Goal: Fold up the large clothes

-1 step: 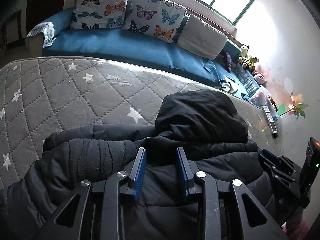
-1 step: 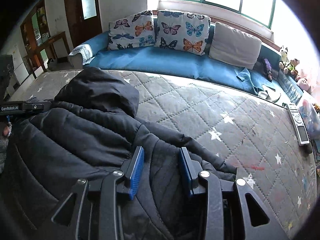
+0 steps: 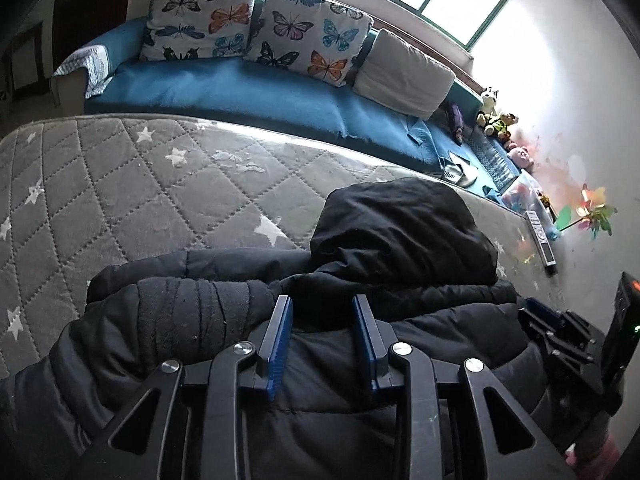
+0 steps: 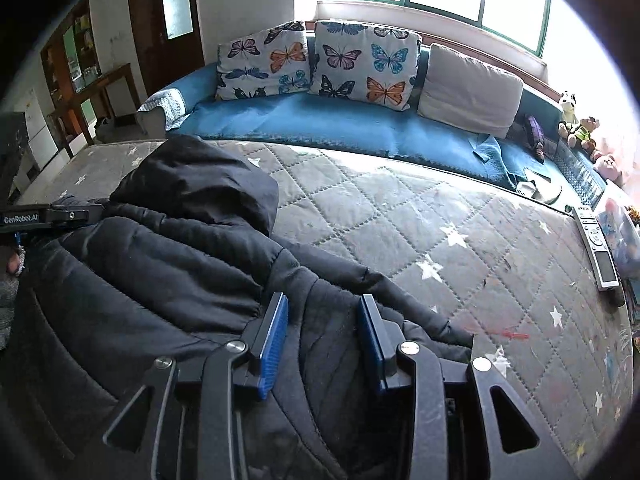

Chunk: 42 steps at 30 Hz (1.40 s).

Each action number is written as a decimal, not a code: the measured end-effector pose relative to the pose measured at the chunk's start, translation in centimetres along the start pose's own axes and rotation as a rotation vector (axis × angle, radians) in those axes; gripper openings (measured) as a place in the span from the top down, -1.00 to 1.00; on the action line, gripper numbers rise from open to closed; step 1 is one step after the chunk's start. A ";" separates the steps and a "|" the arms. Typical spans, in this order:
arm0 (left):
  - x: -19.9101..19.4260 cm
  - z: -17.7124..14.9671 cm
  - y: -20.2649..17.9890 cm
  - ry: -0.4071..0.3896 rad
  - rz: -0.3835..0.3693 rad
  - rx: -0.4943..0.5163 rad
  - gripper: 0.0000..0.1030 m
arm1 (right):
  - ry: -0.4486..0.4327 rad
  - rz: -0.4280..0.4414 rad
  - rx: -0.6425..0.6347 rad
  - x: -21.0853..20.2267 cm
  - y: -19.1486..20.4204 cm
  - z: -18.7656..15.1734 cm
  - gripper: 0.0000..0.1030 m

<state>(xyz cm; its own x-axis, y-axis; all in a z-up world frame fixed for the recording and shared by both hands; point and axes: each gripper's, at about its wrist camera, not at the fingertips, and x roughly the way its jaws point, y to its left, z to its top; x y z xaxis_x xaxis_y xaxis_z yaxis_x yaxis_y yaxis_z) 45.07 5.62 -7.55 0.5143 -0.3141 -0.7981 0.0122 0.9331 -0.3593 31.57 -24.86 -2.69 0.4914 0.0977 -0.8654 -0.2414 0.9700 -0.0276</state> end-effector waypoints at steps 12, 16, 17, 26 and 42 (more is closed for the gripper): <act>-8.0 -2.0 -4.4 -0.071 0.115 0.132 0.27 | -0.084 0.085 -0.064 -4.4 5.6 1.8 -0.18; -10.8 -3.0 -3.2 -0.100 0.138 0.139 0.12 | -0.082 0.116 -0.085 -2.9 7.7 2.2 -0.23; -11.3 -3.2 -2.6 -0.101 0.145 0.134 0.11 | -0.078 0.124 -0.085 -2.5 8.0 2.2 -0.23; -10.9 -4.7 3.8 -0.083 0.085 0.043 0.10 | 0.078 0.135 -0.068 3.3 7.9 2.3 -0.49; -10.6 -5.3 4.7 -0.098 0.056 0.021 0.06 | 0.153 0.168 -0.061 7.9 11.0 7.5 -0.47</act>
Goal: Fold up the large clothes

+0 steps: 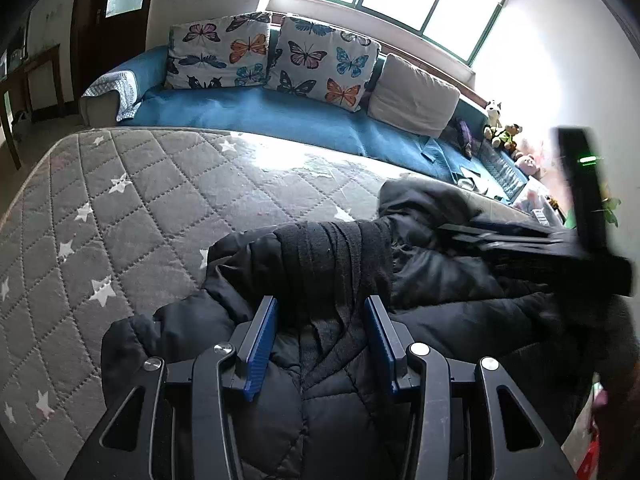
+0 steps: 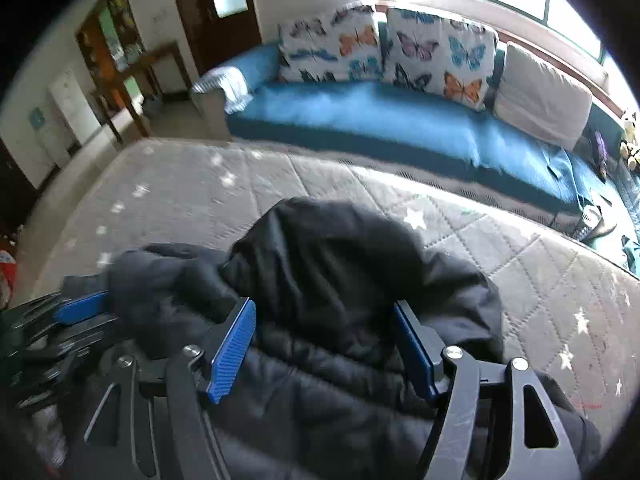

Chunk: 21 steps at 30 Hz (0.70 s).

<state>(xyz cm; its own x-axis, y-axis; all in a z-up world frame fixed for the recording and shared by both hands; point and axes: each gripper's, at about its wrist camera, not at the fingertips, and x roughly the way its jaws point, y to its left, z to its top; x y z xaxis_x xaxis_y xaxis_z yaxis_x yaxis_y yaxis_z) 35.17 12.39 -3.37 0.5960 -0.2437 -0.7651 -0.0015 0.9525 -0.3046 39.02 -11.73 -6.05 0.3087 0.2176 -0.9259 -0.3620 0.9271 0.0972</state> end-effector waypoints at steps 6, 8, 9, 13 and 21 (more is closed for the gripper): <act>0.5 -0.1 0.3 0.003 -0.013 -0.010 0.04 | 0.029 0.014 0.055 1.3 -1.1 -0.4 -0.47; 0.5 -0.3 0.1 0.001 -0.014 -0.004 0.03 | -0.008 0.016 0.055 -0.4 -1.0 -0.7 -0.47; 0.5 -0.3 0.1 0.001 -0.012 -0.002 0.03 | -0.032 0.022 0.057 -1.7 -1.0 -0.9 -0.47; 0.5 -0.4 0.0 0.002 -0.013 -0.004 0.03 | -0.079 -0.018 0.010 -6.6 -1.5 -3.3 -0.47; -4.6 -1.3 -0.7 -0.069 0.012 0.021 0.03 | -0.093 -0.137 0.057 -11.5 -6.6 -9.6 -0.47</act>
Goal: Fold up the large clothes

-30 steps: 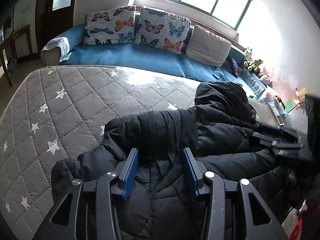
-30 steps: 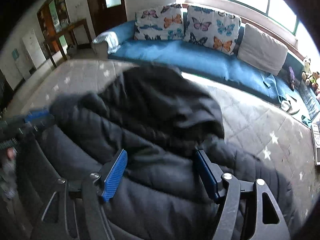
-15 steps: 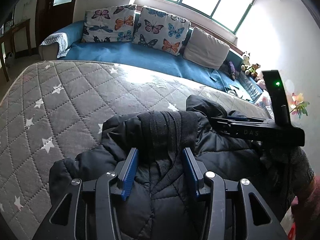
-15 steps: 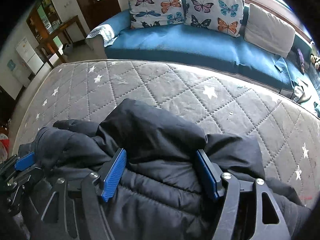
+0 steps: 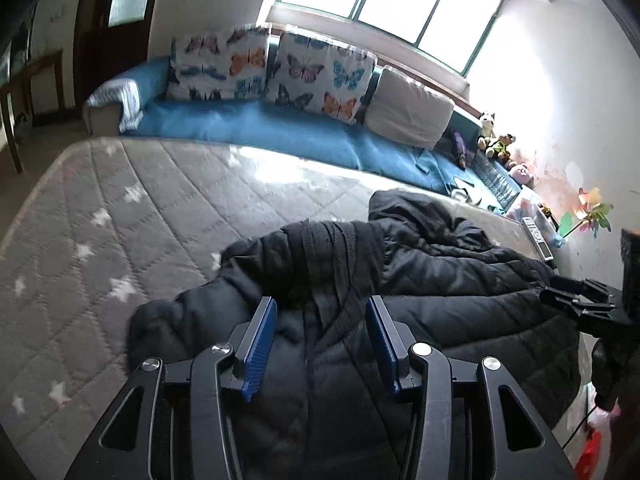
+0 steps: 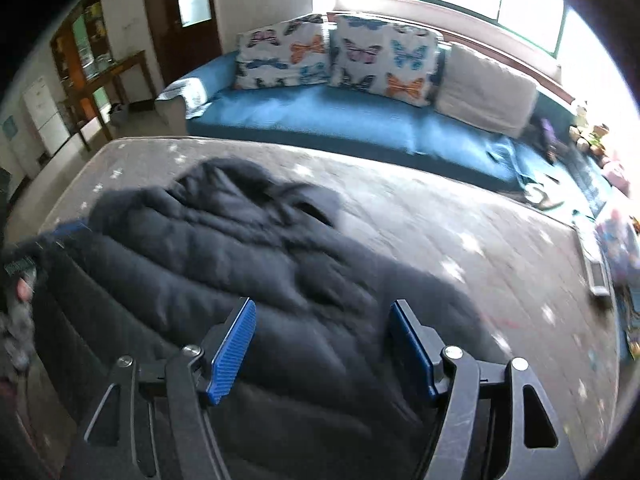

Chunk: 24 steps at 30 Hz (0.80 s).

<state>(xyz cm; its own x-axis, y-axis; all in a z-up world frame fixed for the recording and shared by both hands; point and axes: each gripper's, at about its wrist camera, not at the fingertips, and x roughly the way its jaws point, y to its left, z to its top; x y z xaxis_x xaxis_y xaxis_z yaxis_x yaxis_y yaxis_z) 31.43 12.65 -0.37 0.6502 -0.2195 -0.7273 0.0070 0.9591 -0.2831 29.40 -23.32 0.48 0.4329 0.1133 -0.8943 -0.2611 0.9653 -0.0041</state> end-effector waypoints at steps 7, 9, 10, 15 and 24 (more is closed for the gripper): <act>-2.6 -2.2 1.4 -0.007 0.046 0.038 0.03 | 0.008 0.021 0.038 1.9 -1.7 -2.3 -0.47; -1.9 -3.0 1.9 0.010 0.046 0.037 0.03 | -0.005 0.029 0.047 2.7 -1.8 -2.6 -0.47; -1.6 -3.4 2.0 0.014 0.048 0.046 0.03 | -0.003 0.037 0.059 3.0 -2.0 -2.6 -0.47; -0.2 -4.4 2.5 0.020 0.055 0.040 -0.01 | -0.014 0.038 0.064 2.6 -2.2 -2.5 -0.47; -6.2 -4.4 -0.3 -0.035 0.028 0.071 -0.05 | -0.105 0.075 -0.033 -4.5 2.5 -3.9 -0.47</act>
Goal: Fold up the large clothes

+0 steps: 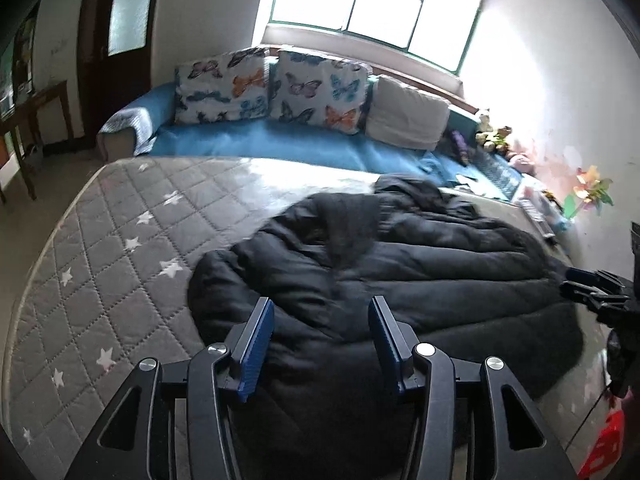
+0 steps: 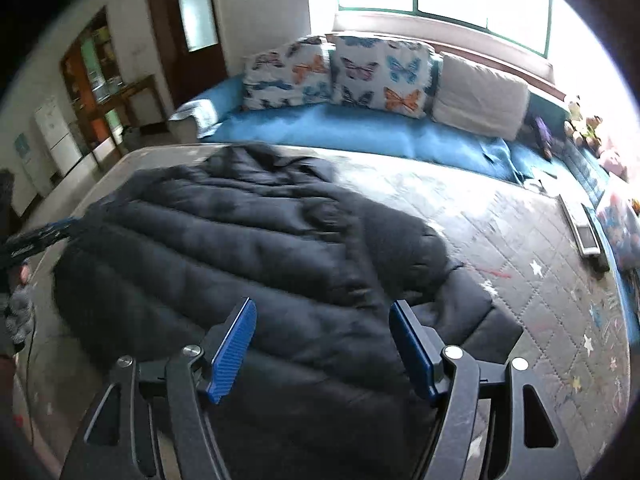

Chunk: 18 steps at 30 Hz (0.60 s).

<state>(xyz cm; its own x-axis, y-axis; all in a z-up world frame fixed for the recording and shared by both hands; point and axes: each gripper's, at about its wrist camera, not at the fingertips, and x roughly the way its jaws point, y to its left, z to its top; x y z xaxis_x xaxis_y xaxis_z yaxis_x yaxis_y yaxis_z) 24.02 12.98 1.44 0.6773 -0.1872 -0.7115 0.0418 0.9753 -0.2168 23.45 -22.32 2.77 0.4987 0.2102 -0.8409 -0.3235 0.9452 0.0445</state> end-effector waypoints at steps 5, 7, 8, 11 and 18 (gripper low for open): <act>-0.8 -1.8 -3.4 0.010 -0.030 0.053 -0.22 | 0.017 0.010 -0.078 0.4 3.2 -1.0 -0.47; 0.6 -2.7 -3.7 0.046 -0.025 0.048 -0.22 | 0.088 -0.053 -0.109 2.7 3.6 -2.0 -0.47; 1.1 -3.1 -3.9 0.052 -0.017 0.056 -0.22 | 0.111 -0.074 -0.113 3.5 3.6 -2.4 -0.47; 2.2 -4.0 -4.1 0.057 -0.010 0.077 -0.22 | 0.114 -0.062 -0.103 4.7 3.1 -3.3 -0.47; 0.3 -2.9 -2.4 0.054 -0.073 -0.044 -0.23 | 0.075 -0.031 -0.052 1.9 2.1 -3.3 -0.47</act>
<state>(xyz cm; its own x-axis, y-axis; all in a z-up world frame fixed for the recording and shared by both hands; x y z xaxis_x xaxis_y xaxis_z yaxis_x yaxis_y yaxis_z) 21.95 10.29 -0.17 0.6329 -0.2651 -0.7275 0.0567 0.9529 -0.2979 21.09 -20.76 -0.49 0.4481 0.1597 -0.8796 -0.3513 0.9362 -0.0090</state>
